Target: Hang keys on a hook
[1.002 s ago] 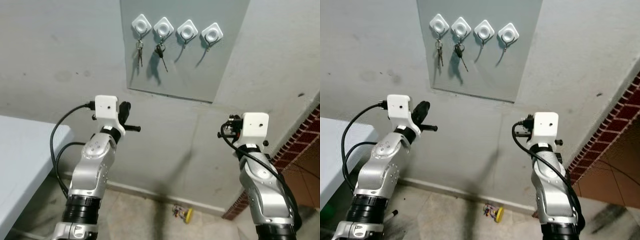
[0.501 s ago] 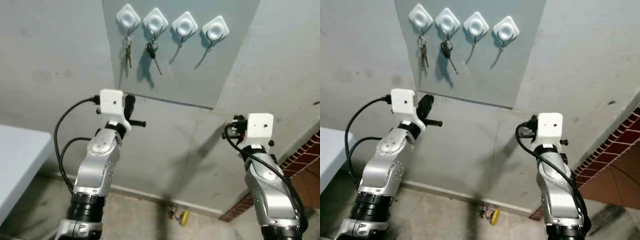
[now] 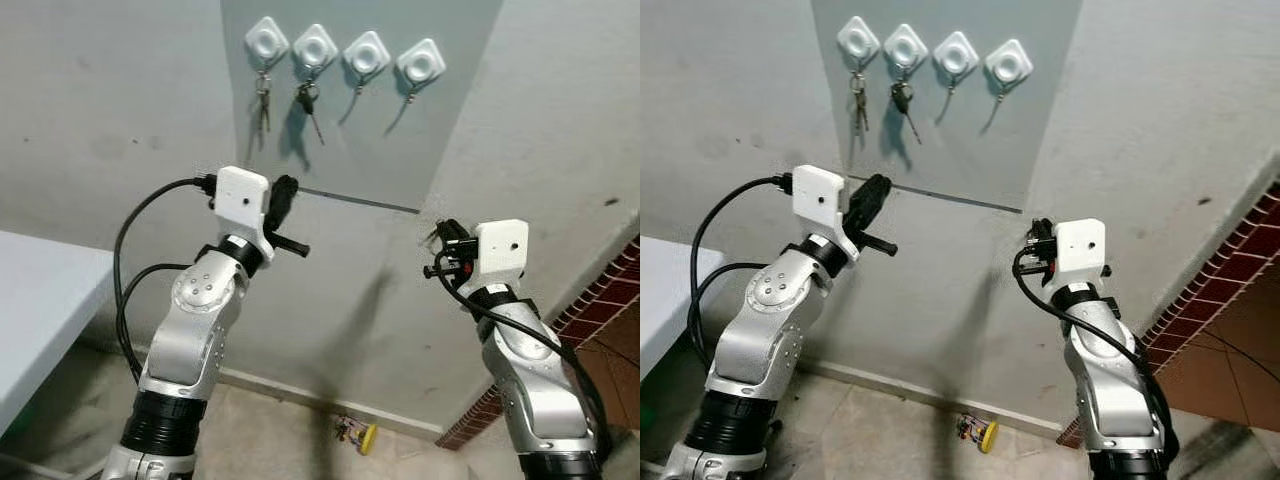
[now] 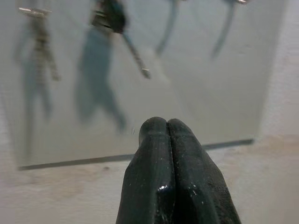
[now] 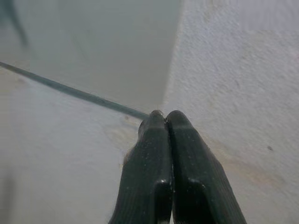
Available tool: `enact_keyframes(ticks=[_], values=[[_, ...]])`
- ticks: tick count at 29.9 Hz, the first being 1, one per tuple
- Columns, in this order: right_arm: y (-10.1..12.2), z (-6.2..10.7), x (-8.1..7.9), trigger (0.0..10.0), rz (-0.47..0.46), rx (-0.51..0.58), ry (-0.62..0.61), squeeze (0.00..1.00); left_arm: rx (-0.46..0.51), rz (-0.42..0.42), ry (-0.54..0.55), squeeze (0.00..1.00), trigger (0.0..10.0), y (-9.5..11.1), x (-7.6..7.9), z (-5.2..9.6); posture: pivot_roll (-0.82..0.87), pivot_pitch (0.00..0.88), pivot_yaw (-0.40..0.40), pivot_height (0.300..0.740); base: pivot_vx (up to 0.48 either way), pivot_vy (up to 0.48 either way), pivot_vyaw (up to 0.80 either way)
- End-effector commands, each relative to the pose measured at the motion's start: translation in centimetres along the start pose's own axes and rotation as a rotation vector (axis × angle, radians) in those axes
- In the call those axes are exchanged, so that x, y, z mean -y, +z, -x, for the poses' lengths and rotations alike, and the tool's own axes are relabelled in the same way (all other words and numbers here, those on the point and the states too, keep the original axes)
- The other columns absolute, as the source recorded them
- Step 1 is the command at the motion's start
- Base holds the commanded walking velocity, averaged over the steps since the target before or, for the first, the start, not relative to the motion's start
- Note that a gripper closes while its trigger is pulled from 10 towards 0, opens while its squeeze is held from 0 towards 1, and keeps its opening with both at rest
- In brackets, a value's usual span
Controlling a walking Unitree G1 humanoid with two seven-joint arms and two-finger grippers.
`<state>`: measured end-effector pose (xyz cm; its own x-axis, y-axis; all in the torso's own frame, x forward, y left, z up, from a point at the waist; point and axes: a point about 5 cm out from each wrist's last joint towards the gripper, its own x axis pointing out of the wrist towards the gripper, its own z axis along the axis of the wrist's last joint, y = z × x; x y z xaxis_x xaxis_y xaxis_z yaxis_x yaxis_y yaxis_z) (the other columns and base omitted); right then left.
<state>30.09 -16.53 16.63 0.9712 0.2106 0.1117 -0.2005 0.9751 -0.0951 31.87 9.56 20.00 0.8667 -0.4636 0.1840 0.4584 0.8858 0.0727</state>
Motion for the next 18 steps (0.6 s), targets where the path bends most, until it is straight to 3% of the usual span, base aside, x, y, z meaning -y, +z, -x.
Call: enact_keyframes(ticks=[1,8,18], values=[[1.8,-0.4,-0.3,10.0,0.006,0.08,0.041,0.0,0.015,-0.011,-0.033,0.0,10.0,0.5,0.4,0.0,-0.06,0.069,-0.03,0.74,0.0,0.0,0.0],[4.3,-1.5,-1.6,10.0,-0.062,0.206,0.216,0.0,0.046,0.006,-0.098,0.0,10.0,1.5,1.2,-0.4,-0.06,0.063,-0.028,0.74,0.0,0.0,0.0],[6.6,-2.5,-2.3,10.0,-0.152,0.313,0.264,0.0,0.082,0.025,-0.099,0.0,10.0,2.5,1.3,-0.7,-0.05,0.06,-0.031,0.74,0.0,0.0,0.0]])
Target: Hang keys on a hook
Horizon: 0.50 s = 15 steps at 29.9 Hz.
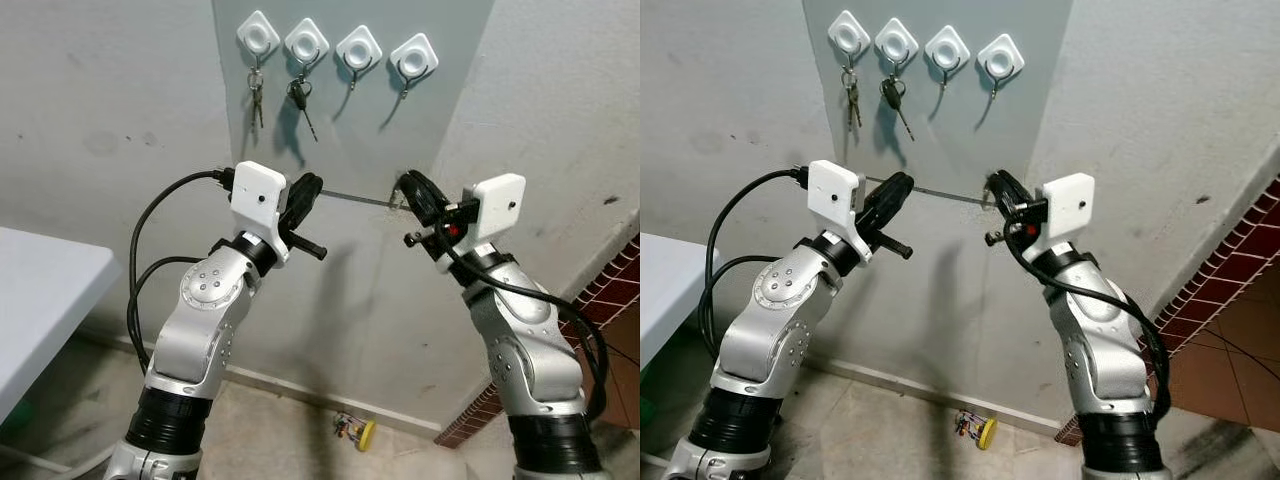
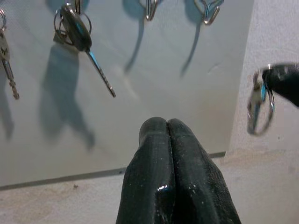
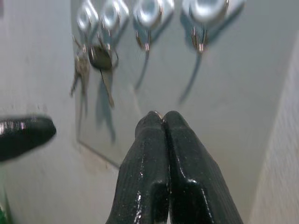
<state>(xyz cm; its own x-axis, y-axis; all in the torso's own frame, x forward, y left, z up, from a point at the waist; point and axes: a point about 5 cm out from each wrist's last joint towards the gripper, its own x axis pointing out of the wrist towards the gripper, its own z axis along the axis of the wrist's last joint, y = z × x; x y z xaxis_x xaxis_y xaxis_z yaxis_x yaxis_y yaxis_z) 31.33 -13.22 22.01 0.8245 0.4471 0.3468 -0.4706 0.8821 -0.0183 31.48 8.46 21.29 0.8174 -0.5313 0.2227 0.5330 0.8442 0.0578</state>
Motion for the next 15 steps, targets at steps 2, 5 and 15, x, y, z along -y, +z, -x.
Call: enact_keyframes(ticks=[2,5,15], values=[[1.5,-0.6,0.0,10.0,-0.027,0.076,0.004,0.0,0.045,-0.006,-0.024,0.0,10.0,1.4,0.4,-0.4,-0.05,0.06,-0.031,0.74,0.0,0.0,0.0],[2.1,-1.5,0.0,10.0,-0.062,0.108,-0.013,0.0,0.061,-0.013,-0.026,0.0,10.0,1.9,0.5,-0.6,-0.04,0.055,-0.032,0.74,0.0,0.0,0.0],[2.8,-3.5,0.5,10.0,-0.143,0.155,-0.068,0.0,0.086,0.013,-0.045,0.0,10.0,2.7,1.3,-0.7,-0.04,0.056,-0.029,0.74,0.0,0.0,0.0]])
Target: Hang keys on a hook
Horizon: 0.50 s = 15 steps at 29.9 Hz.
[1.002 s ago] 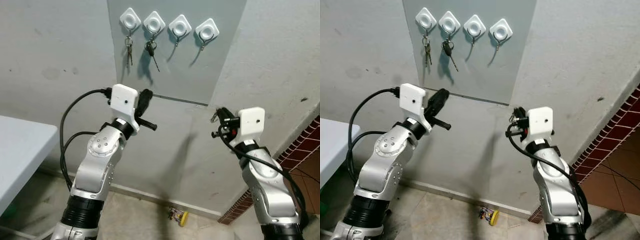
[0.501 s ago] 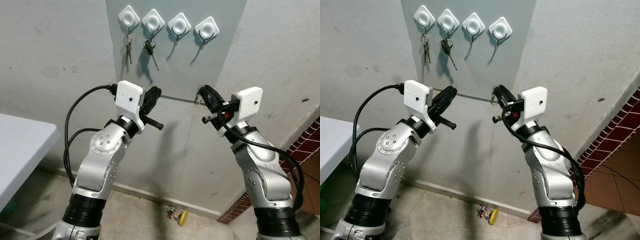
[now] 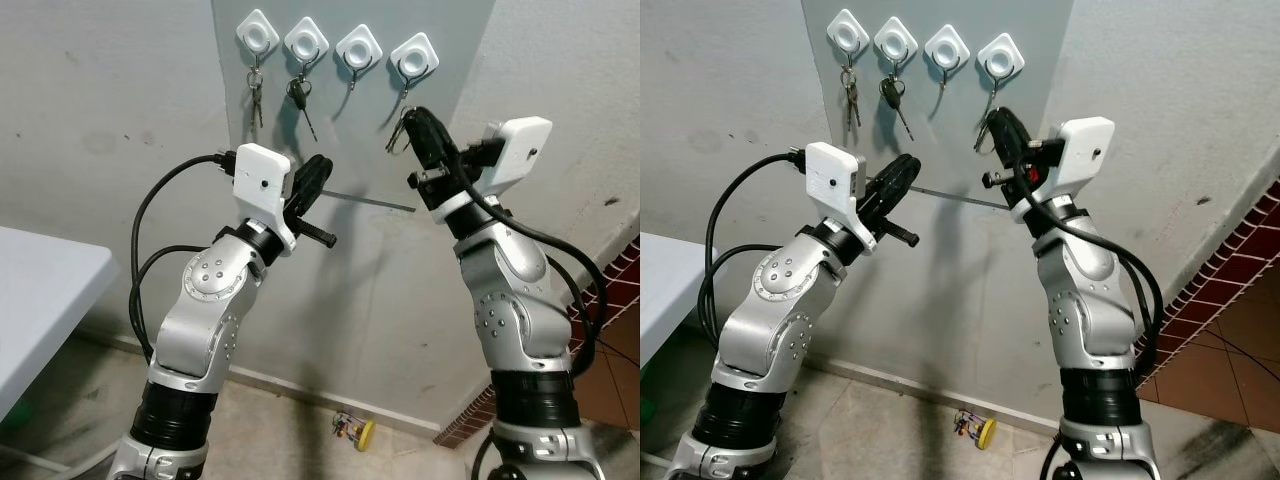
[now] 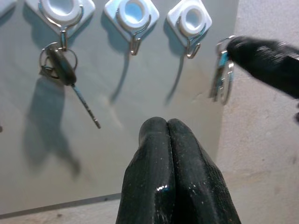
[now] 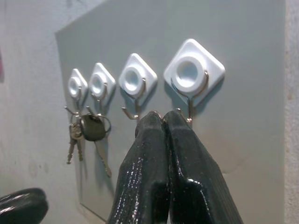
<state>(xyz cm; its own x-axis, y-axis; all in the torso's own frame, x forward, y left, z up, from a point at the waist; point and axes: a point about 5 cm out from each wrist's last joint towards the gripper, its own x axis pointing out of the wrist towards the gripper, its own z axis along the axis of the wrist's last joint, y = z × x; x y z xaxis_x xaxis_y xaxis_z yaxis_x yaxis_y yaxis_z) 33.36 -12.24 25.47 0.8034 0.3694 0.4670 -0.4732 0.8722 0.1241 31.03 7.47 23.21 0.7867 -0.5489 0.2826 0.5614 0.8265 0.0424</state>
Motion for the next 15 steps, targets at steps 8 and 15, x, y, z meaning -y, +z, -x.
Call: enact_keyframes(ticks=[8,15], values=[[0.2,-1.5,0.5,10.0,-0.059,0.028,-0.037,0.0,0.025,-0.009,-0.016,0.0,10.0,1.0,0.4,-0.2,-0.04,0.06,-0.029,0.74,0.0,0.0,0.0],[0.1,-2.1,0.7,10.0,-0.095,0.033,-0.042,0.0,0.022,-0.008,-0.009,0.0,10.0,1.1,0.3,-0.1,-0.03,0.065,-0.032,0.74,0.0,0.0,0.0]])
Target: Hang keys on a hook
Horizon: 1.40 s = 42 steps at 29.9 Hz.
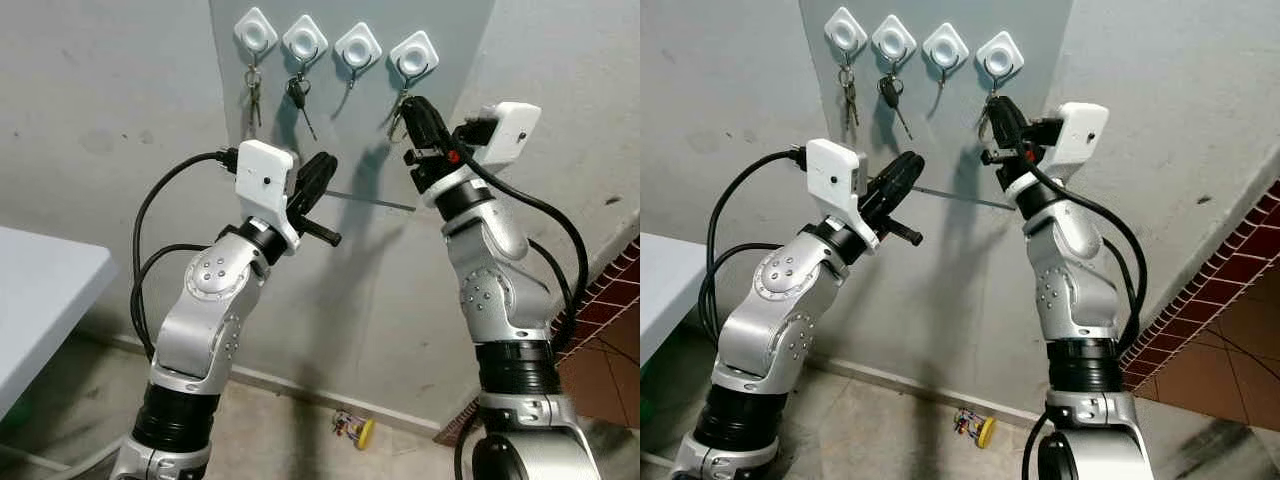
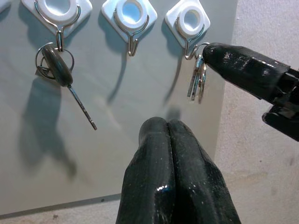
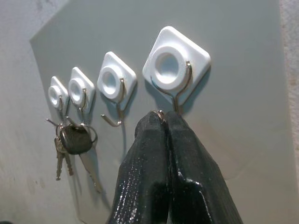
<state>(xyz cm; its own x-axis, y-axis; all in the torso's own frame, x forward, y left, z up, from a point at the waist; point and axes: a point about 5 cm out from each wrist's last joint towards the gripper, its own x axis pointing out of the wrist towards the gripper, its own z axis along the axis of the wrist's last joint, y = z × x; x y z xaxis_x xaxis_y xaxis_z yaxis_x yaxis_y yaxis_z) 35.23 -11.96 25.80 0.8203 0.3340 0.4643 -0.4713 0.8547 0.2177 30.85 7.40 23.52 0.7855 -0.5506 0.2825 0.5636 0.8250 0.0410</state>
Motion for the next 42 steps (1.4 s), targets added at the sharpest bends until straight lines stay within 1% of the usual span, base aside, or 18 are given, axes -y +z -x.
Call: enact_keyframes(ticks=[1,11,13,18,19,25,36,40,41,42], values=[[0.62,-0.46,0.02,10.0,-0.014,0.031,-0.001,0.0,0.022,-0.009,-0.007,0.0,10.0,0.75,0.17,-0.07,-0.03,0.065,-0.032,0.74,0.0,0.0,0.0],[0.74,-0.77,0.12,10.0,-0.043,0.042,-0.013,0.0,0.021,-0.006,-0.003,0.0,10.0,0.82,0.16,-0.01,-0.03,0.068,-0.032,0.74,0.0,0.0,0.0],[0.71,-0.8,0.15,10.0,-0.06,0.04,-0.016,0.0,0.019,-0.007,-0.003,0.0,10.0,0.79,0.16,-0.01,-0.03,0.068,-0.032,0.74,0.0,0.0,0.0],[0.74,-0.83,0.15,10.0,-0.063,0.043,-0.017,0.0,0.021,-0.004,-0.002,0.0,10.0,0.83,0.17,0.0,-0.03,0.069,-0.032,0.74,0.0,0.0,0.0],[0.85,-0.84,0.07,10.0,-0.048,0.055,-0.004,0.0,0.023,-0.003,-0.001,0.0,10.0,0.85,0.17,0.01,-0.03,0.069,-0.032,0.74,0.0,0.0,0.0],[0.8,-0.59,-0.15,10.0,-0.039,0.067,0.022,0.0,0.022,-0.002,0.002,0.0,10.0,0.87,0.17,0.04,-0.03,0.07,-0.033,0.74,0.0,0.0,0.0],[1.12,-0.65,-0.25,10.0,-0.05,0.09,0.026,0.0,0.022,0.0,0.004,0.0,10.0,0.85,0.17,0.06,-0.03,0.075,-0.032,0.74,0.0,0.0,0.0],[0.99,-0.86,-0.15,10.0,-0.073,0.072,0.006,0.0,0.022,0.0,0.006,0.0,10.0,0.89,0.13,0.06,-0.03,0.076,-0.033,0.74,0.0,0.0,0.0],[0.91,-0.92,-0.08,10.0,-0.085,0.062,-0.006,0.0,0.022,0.0,0.006,0.0,10.0,0.91,0.12,0.07,-0.02,0.077,-0.033,0.74,0.0,0.0,0.0],[0.7,-0.97,0.01,10.0,-0.116,0.042,-0.032,0.0,0.021,0.001,0.007,0.0,10.0,0.91,0.13,0.13,-0.02,0.081,-0.034,0.74,0.0,0.0,0.0]])
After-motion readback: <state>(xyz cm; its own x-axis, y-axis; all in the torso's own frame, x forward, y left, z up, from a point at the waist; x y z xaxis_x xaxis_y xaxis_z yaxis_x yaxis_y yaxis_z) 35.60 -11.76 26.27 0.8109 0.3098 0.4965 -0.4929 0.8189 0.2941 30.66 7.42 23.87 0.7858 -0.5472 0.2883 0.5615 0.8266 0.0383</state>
